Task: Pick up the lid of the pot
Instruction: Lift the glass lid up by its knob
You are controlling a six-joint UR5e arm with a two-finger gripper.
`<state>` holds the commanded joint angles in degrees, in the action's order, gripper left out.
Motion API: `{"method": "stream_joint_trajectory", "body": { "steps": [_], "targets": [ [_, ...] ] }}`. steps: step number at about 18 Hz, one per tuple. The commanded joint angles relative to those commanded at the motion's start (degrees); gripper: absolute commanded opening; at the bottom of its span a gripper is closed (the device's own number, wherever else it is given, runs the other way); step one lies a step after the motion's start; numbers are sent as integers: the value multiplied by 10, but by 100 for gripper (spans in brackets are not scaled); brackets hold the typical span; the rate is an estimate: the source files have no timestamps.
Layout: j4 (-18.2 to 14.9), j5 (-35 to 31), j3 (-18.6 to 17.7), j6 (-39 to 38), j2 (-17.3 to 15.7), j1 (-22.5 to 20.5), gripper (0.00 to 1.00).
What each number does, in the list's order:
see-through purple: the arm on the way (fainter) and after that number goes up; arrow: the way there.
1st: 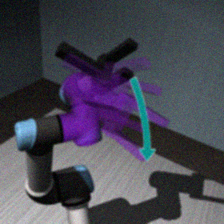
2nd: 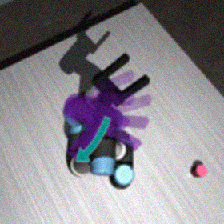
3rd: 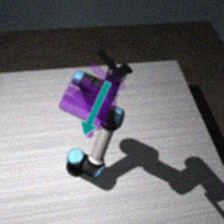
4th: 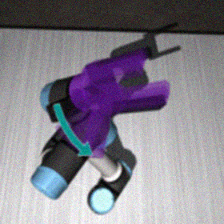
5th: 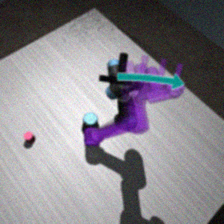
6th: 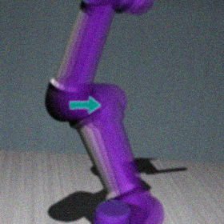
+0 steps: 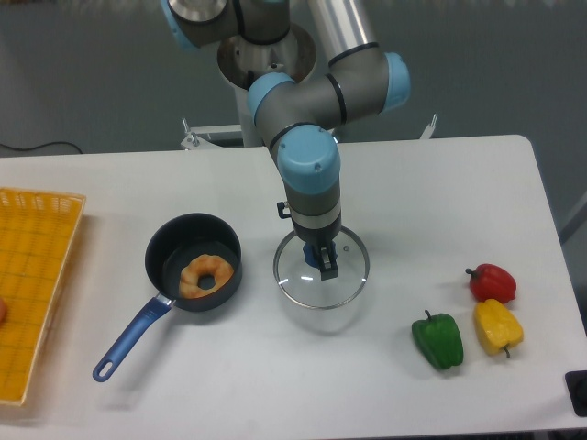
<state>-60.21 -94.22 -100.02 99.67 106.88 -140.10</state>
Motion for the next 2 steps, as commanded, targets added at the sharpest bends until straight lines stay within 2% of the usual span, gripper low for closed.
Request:
{"method": "stream_joint_trajectory", "body": {
  "steps": [2],
  "targets": [
    [0,0,0,-1,-2,0,48]
  ]
}}
